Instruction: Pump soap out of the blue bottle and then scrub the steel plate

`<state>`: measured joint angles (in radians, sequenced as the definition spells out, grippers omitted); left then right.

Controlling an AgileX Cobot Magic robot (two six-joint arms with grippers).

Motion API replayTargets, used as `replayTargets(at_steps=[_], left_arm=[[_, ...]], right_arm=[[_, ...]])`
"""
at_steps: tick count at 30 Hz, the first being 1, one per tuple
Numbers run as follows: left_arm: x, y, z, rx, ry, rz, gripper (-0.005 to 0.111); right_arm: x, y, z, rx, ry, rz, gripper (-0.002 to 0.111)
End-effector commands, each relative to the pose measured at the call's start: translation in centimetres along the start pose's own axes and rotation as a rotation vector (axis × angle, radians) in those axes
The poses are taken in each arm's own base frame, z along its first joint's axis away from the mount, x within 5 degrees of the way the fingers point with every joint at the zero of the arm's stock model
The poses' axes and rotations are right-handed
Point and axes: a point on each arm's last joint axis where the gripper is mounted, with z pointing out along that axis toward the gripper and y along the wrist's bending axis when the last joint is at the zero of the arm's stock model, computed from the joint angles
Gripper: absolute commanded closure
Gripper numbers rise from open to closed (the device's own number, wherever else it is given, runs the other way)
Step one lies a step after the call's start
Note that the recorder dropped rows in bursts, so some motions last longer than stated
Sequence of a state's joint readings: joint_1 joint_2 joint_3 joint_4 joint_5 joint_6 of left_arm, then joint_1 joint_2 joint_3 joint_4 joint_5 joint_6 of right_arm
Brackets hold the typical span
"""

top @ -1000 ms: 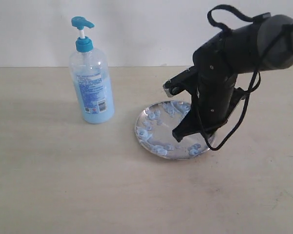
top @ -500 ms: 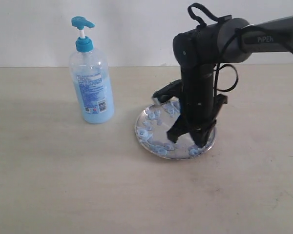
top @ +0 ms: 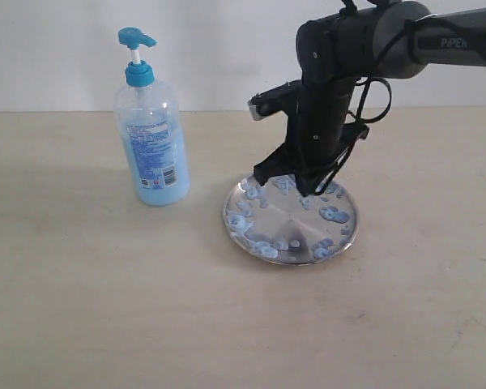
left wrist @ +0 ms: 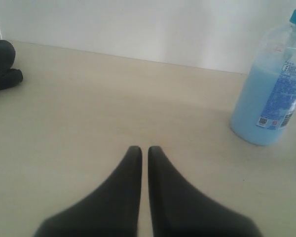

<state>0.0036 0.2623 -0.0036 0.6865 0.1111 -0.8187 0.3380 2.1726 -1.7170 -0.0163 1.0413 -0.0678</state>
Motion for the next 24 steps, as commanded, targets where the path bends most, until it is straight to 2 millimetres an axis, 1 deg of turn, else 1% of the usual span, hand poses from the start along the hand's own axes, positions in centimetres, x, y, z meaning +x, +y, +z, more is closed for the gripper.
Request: replayTargets(at_steps=[1,3,4,5,6,7,8,9,10,12,13,14,16,17,18,19,20,21,23,24], left_arm=[[0.1,0.0,0.0,0.003,0.000,-0.021,0.103],[0.1,0.0,0.0,0.003,0.000,-0.021,0.103],[0.1,0.0,0.0,0.003,0.000,-0.021,0.103],[0.1,0.0,0.0,0.003,0.000,-0.021,0.103],[0.1,0.0,0.0,0.003,0.000,-0.021,0.103],[0.1,0.0,0.0,0.003,0.000,-0.021,0.103],[0.1,0.0,0.0,0.003,0.000,-0.021,0.103],[0.1,0.0,0.0,0.003,0.000,-0.021,0.103],[0.1,0.0,0.0,0.003,0.000,-0.021,0.103],[0.1,0.0,0.0,0.003,0.000,-0.021,0.103],[0.1,0.0,0.0,0.003,0.000,-0.021,0.103],[0.1,0.0,0.0,0.003,0.000,-0.021,0.103],[0.1,0.0,0.0,0.003,0.000,-0.021,0.103],[0.1,0.0,0.0,0.003,0.000,-0.021,0.103],[0.1,0.0,0.0,0.003,0.000,-0.021,0.103],[0.1,0.0,0.0,0.003,0.000,-0.021,0.103],[0.1,0.0,0.0,0.003,0.000,-0.021,0.103],[0.1,0.0,0.0,0.003,0.000,-0.021,0.103],[0.1,0.0,0.0,0.003,0.000,-0.021,0.103],[0.1,0.0,0.0,0.003,0.000,-0.021,0.103]], right_arm=[[1.5,1.3,-0.5,-0.058,0.164,-0.370,0.109],[1.5,-0.1,-0.6,0.066,0.191,-0.417,0.109],[1.1,-0.6,-0.6,0.139,0.154,-0.401,0.109],[0.1,-0.8,-0.6,0.189,0.047,-0.326,0.109],[-0.9,-0.5,-0.6,0.174,-0.078,-0.181,0.109],[-1.6,0.1,-0.6,0.111,-0.174,0.004,0.109],[-1.7,1.0,-0.6,0.018,-0.191,0.156,0.109],[-1.2,1.8,-0.5,-0.053,-0.129,0.157,0.109],[-0.4,2.3,-0.5,-0.068,-0.043,0.012,0.109],[1.2,2.3,0.0,-0.073,0.130,-0.270,0.109],[1.8,1.9,0.1,-0.052,0.187,-0.350,0.109],[1.9,1.2,0.4,-0.011,0.207,-0.389,0.109],[2.1,-0.5,0.6,0.130,0.253,-0.468,0.109],[2.1,-1.0,0.5,0.183,0.260,-0.456,0.109],[1.9,-1.3,0.5,0.226,0.243,-0.381,0.109],[1.4,-1.0,0.5,0.238,0.170,-0.286,0.109],[1.0,-0.8,0.3,0.229,0.114,-0.200,0.109],[1.1,-0.4,-0.1,0.189,0.102,-0.160,0.109],[1.4,0.4,-1.5,0.089,0.050,-0.194,0.109],[1.3,0.9,-3.6,0.030,-0.074,-0.189,0.109]])
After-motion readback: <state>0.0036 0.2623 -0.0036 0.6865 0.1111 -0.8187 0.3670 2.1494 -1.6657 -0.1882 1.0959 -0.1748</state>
